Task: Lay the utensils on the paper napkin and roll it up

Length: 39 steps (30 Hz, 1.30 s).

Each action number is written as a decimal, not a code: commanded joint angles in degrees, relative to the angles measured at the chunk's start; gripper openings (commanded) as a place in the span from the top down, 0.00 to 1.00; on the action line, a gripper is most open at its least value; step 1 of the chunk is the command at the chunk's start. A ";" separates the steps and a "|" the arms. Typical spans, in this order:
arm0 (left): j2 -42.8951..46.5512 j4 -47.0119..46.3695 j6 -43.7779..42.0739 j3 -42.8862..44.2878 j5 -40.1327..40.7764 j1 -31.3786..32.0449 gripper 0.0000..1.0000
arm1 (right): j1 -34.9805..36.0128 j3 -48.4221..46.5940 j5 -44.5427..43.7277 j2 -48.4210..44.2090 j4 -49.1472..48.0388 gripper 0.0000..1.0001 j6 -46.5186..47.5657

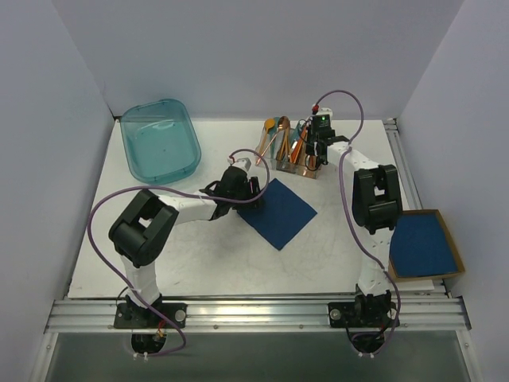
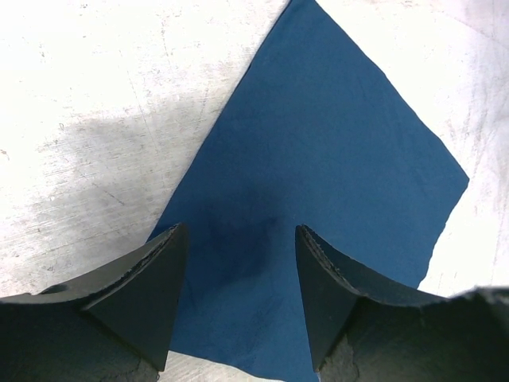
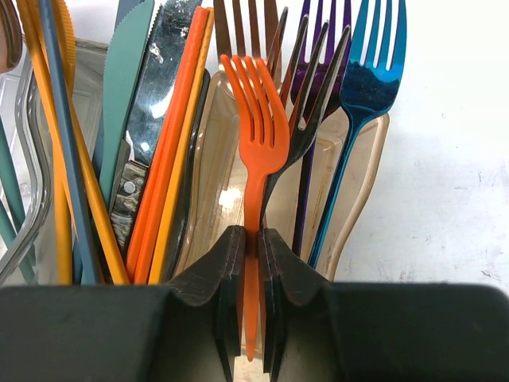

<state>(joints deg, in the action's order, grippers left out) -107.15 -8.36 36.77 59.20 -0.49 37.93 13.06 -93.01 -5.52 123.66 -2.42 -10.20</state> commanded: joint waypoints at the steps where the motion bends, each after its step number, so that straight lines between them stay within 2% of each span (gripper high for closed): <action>1: 4.32 0.80 -1.53 2.50 0.05 0.04 0.35 | -0.14 -0.42 -0.81 -2.54 -1.10 1.00 0.44; 13: 12.67 4.76 -4.25 1.89 3.57 0.04 0.35 | 0.04 2.04 -2.92 -10.80 -3.47 1.00 1.14; 20: 17.67 5.28 -5.84 -2.42 6.55 0.12 0.35 | 1.79 7.14 -1.42 -20.45 -6.73 1.00 1.32; 25: 19.87 6.42 -7.24 -4.97 7.87 0.21 0.35 | 5.56 7.59 -1.86 -24.16 -0.77 1.00 -2.10; 29: 22.33 7.22 -8.12 -6.37 8.84 0.21 0.35 | 8.98 6.18 -1.86 -24.69 12.74 1.00 -8.42; 32: 23.74 7.31 -9.08 -7.52 9.19 0.21 0.35 | 11.89 8.63 -2.57 -25.21 17.78 1.00 -13.87; 39: 25.33 6.25 -10.84 -9.45 9.81 0.12 0.35 | 16.11 20.32 -0.28 -29.17 17.36 1.00 -23.20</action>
<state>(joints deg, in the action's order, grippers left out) -83.72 -0.62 27.83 50.22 8.25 37.93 27.83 -74.63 -5.50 98.26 11.77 -27.22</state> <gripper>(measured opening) 0.651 0.102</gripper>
